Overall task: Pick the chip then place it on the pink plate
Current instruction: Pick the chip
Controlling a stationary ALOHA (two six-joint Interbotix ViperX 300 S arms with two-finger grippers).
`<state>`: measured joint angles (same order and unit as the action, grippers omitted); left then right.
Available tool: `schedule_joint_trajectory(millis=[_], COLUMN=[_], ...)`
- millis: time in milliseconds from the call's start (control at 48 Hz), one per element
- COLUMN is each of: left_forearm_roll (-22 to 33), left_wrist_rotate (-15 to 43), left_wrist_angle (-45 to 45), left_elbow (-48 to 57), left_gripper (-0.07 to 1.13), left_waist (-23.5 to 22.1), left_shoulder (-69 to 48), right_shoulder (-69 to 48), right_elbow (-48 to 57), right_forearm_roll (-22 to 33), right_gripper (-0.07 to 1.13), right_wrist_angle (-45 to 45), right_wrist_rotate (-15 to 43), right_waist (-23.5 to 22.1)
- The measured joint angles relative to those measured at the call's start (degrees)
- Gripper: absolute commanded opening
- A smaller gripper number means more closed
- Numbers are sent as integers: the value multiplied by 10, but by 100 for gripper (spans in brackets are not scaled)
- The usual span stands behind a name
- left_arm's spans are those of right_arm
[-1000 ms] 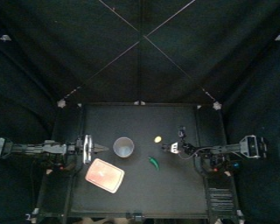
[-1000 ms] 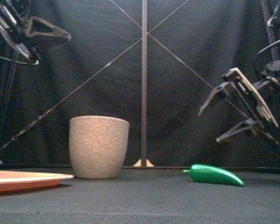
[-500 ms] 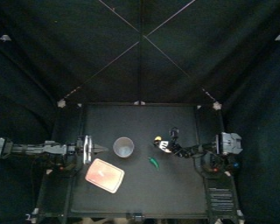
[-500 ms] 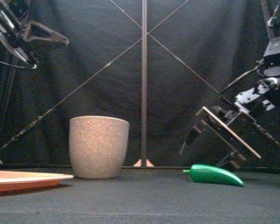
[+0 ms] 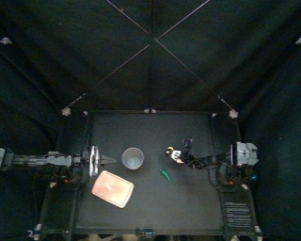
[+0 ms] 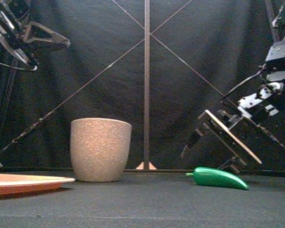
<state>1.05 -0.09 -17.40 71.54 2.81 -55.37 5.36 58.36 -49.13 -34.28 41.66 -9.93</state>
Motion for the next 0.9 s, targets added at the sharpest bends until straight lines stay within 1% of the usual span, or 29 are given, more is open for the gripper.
schedule_joint_trajectory(millis=[250,354,396,729,833,896], left_forearm_roll=[0,0,0,0,0,0], left_wrist_rotate=[0,0,0,0,0,0], left_wrist_angle=[0,0,0,0,0,0], left_elbow=[1,2,2,3,3,3], left_gripper=[5,5,5,5,5,5], left_waist=[-4,-5,-5,-10,-12,-14], left_shoulder=[0,-1,-2,-9,-11,-11], right_shoulder=[4,8,9,27,33,33], right_elbow=[3,3,3,7,4,3], right_forearm_roll=[6,14,15,18,19,20], right_gripper=[102,96,92,50,43,42], right_wrist_angle=[1,2,2,8,8,7], right_wrist_rotate=[0,-1,0,-3,-4,-4], right_waist=[-16,-18,-18,-26,-30,-31])
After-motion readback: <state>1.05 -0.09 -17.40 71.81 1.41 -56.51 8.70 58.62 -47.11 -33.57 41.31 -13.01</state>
